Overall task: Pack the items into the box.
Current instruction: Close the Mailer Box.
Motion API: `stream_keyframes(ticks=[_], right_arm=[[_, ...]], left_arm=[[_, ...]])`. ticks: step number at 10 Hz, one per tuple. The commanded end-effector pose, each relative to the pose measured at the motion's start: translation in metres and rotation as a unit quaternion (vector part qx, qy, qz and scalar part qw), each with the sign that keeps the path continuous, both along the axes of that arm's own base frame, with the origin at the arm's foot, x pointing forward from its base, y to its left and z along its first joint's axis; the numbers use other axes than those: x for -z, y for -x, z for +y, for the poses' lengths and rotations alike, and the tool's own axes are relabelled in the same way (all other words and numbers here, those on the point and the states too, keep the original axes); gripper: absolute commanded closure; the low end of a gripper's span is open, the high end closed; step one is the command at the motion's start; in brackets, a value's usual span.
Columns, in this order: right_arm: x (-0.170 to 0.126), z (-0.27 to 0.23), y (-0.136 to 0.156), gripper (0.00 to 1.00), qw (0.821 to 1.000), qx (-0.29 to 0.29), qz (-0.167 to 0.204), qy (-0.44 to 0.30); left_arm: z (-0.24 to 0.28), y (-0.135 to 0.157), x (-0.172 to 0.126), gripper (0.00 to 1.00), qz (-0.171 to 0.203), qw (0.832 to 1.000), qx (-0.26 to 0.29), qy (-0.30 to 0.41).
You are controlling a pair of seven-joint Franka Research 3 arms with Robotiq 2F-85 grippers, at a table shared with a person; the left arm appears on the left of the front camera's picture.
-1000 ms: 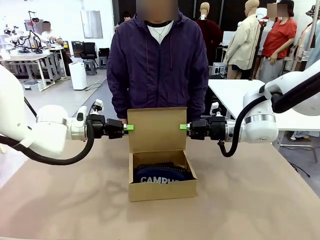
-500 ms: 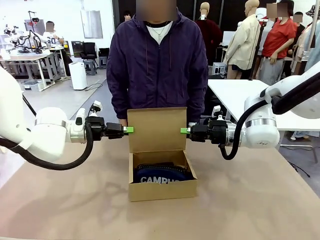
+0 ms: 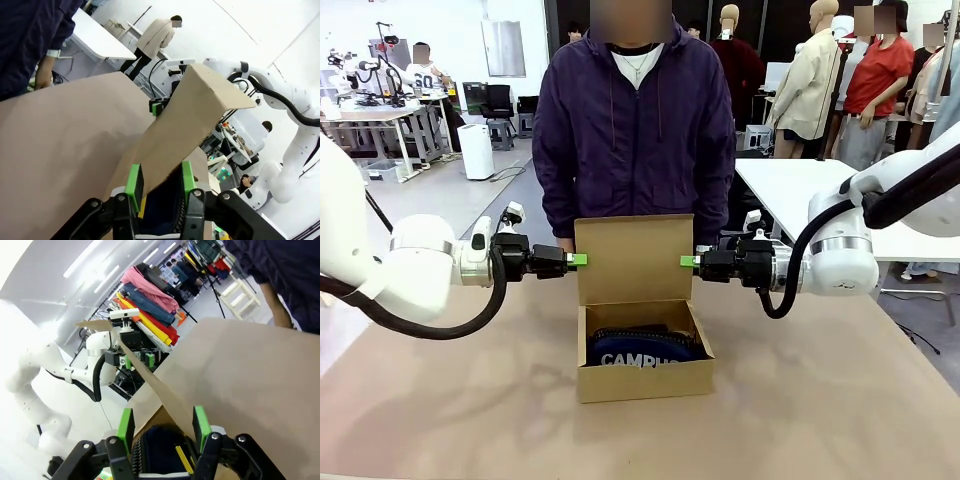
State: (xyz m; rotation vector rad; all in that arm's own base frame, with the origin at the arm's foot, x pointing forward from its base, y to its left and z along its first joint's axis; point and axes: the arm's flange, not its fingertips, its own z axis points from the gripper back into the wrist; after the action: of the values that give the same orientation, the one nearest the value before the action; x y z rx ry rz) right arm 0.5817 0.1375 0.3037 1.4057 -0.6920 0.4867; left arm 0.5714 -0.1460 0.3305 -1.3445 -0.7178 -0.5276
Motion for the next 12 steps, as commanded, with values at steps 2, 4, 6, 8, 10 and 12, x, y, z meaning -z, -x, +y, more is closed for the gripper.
stream_keyframes(ticks=[2, 4, 6, 8, 10, 12], right_arm=[[-0.002, 0.007, 0.017, 0.36, 0.989, -0.005, -0.142, -0.047], [0.002, 0.006, 0.027, 0.36, 0.982, -0.017, -0.179, -0.054], [0.000, 0.000, 0.042, 0.36, 0.967, -0.020, -0.246, -0.069], [-0.002, -0.007, 0.059, 0.36, 0.952, -0.014, -0.301, -0.054], [0.004, -0.007, 0.070, 0.36, 0.939, -0.004, -0.342, -0.034], [0.014, 0.001, 0.076, 0.36, 0.934, -0.006, -0.358, -0.011]], left_arm=[[-0.005, 0.011, -0.006, 0.57, -0.085, 0.996, -0.018, -0.005], [-0.006, 0.017, -0.008, 0.57, -0.146, 0.989, -0.017, 0.013], [-0.009, 0.028, -0.012, 0.57, -0.199, 0.980, 0.001, 0.005], [-0.011, 0.038, -0.009, 0.57, -0.246, 0.969, 0.023, -0.001], [-0.012, 0.048, -0.001, 0.57, -0.275, 0.959, 0.061, -0.006], [-0.012, 0.057, 0.003, 0.57, -0.307, 0.949, 0.074, 0.002]])
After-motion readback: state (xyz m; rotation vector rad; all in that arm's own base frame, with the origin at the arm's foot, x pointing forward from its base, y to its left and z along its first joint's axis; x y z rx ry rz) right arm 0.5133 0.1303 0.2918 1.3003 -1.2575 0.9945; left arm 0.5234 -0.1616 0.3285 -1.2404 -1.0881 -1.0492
